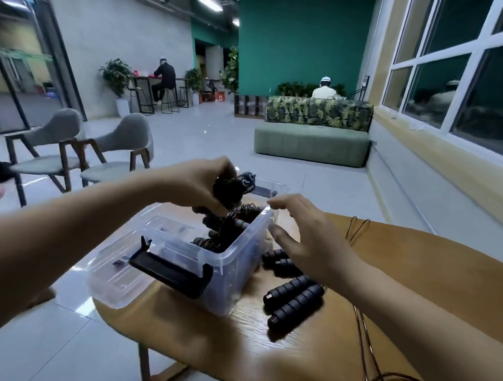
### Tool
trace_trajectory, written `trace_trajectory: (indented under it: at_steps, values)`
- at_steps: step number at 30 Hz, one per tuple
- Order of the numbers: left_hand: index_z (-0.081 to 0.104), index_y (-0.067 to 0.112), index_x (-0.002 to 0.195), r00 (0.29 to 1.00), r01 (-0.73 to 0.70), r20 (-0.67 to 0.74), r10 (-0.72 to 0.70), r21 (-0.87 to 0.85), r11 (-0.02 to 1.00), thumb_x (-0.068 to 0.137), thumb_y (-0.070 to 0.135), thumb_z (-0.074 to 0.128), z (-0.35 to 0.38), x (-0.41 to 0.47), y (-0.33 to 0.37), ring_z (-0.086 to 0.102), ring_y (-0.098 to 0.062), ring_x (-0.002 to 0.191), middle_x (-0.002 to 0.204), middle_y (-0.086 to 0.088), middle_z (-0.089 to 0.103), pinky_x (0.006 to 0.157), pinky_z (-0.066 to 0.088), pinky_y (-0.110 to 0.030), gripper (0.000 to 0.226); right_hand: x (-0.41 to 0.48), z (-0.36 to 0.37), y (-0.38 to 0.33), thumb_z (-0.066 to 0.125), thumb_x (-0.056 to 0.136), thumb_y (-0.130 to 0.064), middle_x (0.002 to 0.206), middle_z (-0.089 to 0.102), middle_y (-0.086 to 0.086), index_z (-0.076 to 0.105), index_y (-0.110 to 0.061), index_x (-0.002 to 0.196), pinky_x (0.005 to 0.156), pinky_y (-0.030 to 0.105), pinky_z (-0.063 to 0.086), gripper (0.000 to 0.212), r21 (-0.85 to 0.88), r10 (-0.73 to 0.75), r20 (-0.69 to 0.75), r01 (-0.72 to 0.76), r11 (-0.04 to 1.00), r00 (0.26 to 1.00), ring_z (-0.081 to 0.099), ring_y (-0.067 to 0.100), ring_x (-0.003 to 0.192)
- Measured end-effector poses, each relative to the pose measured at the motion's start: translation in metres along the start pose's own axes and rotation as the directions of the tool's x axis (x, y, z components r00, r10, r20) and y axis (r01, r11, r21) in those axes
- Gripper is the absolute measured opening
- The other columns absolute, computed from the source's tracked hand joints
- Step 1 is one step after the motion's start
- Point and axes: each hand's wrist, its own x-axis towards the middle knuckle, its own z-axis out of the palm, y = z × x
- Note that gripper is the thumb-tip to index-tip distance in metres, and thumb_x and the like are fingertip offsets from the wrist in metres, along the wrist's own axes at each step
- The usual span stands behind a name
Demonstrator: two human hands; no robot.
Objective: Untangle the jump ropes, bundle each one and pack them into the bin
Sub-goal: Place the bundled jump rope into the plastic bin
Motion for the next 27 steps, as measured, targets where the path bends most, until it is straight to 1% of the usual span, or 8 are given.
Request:
trace_trajectory:
  at_steps: [2, 4, 8, 13, 17, 19, 23, 27]
  values:
    - [0.050, 0.030, 0.125, 0.993, 0.023, 0.113, -0.035, 0.107, 0.994, 0.075, 0.020, 0.096, 0.003, 0.003, -0.012, 0.071, -0.009, 0.074, 0.103, 0.006, 0.071, 0.060, 0.059, -0.026, 0.069, 0.001, 0.012, 0.002, 0.064, 0.102, -0.033, 0.136, 0.064, -0.010, 0.061, -0.024, 0.137, 0.108, 0.028, 0.046, 0.036, -0.001, 0.025, 0.032, -0.025, 1.000, 0.999, 0.058, 0.010, 0.128]
    - [0.051, 0.037, 0.120, 0.976, 0.022, 0.206, -0.070, 0.223, 0.974, 0.072, 0.025, 0.098, 0.007, 0.008, -0.023, 0.066, -0.005, 0.084, 0.104, 0.014, 0.067, 0.067, 0.051, -0.021, 0.068, 0.001, 0.021, 0.001, 0.059, 0.102, -0.041, 0.139, 0.064, -0.011, 0.060, -0.026, 0.139, 0.107, 0.026, 0.043, 0.040, 0.001, 0.063, 0.056, -0.063, 0.998, 0.996, 0.058, 0.010, 0.128]
    - [0.051, 0.042, 0.117, 0.945, -0.041, 0.316, -0.087, 0.379, 0.924, 0.068, 0.029, 0.099, 0.022, 0.022, -0.039, 0.063, -0.008, 0.090, 0.101, 0.017, 0.064, 0.080, 0.056, -0.034, 0.069, 0.000, 0.035, 0.000, 0.051, 0.104, -0.051, 0.140, 0.065, -0.015, 0.056, -0.031, 0.142, 0.106, 0.035, 0.047, 0.044, 0.001, 0.093, 0.126, -0.094, 0.996, 0.988, 0.060, 0.013, 0.129]
    - [0.061, 0.032, 0.121, 0.868, -0.122, 0.484, -0.111, 0.425, 0.897, 0.075, 0.018, 0.093, 0.030, 0.038, -0.034, 0.067, -0.012, 0.078, 0.103, 0.003, 0.071, 0.061, 0.056, -0.031, 0.059, -0.001, 0.043, 0.000, 0.049, 0.104, -0.050, 0.141, 0.066, -0.013, 0.056, -0.032, 0.144, 0.100, 0.033, 0.047, 0.045, 0.003, 0.126, 0.139, -0.128, 0.992, 0.982, 0.060, 0.013, 0.127]
    - [0.069, 0.040, 0.123, 0.892, -0.175, 0.450, -0.052, 0.449, 0.876, 0.072, 0.032, 0.095, 0.033, 0.050, -0.039, 0.065, -0.014, 0.097, 0.111, 0.016, 0.067, 0.080, 0.055, -0.032, 0.058, -0.004, 0.045, -0.002, 0.048, 0.103, -0.051, 0.141, 0.065, -0.018, 0.055, -0.037, 0.141, 0.100, 0.037, 0.052, 0.042, 0.023, 0.129, 0.109, -0.133, 0.991, 0.986, 0.061, 0.010, 0.126]
    - [0.065, 0.040, 0.128, 0.918, -0.152, 0.396, -0.021, 0.401, 0.904, 0.074, 0.027, 0.095, 0.038, 0.051, -0.044, 0.062, -0.006, 0.089, 0.103, 0.020, 0.061, 0.070, 0.048, -0.020, 0.063, -0.005, 0.045, -0.003, 0.049, 0.102, -0.052, 0.137, 0.066, -0.019, 0.054, -0.039, 0.141, 0.096, 0.039, 0.054, 0.041, 0.030, 0.133, 0.102, -0.137, 0.990, 0.986, 0.063, 0.009, 0.121]
    - [0.068, 0.038, 0.128, 0.969, -0.112, 0.248, 0.025, 0.344, 0.932, 0.070, 0.030, 0.097, 0.045, 0.053, -0.066, 0.062, -0.013, 0.104, 0.113, 0.016, 0.064, 0.089, 0.054, -0.035, 0.065, -0.005, 0.045, -0.004, 0.047, 0.101, -0.056, 0.135, 0.067, -0.018, 0.052, -0.040, 0.142, 0.095, 0.044, 0.055, 0.045, 0.021, 0.142, 0.119, -0.145, 0.989, 0.983, 0.065, 0.011, 0.117]
    - [0.073, 0.047, 0.121, 0.948, -0.152, 0.315, 0.045, 0.322, 0.934, 0.070, 0.023, 0.095, 0.045, 0.051, -0.068, 0.064, -0.008, 0.103, 0.114, 0.022, 0.069, 0.091, 0.054, -0.033, 0.061, -0.005, 0.045, -0.002, 0.049, 0.102, -0.054, 0.142, 0.063, -0.019, 0.048, -0.045, 0.144, 0.096, 0.039, 0.055, 0.043, 0.009, 0.140, 0.131, -0.143, 0.990, 0.981, 0.064, 0.012, 0.119]
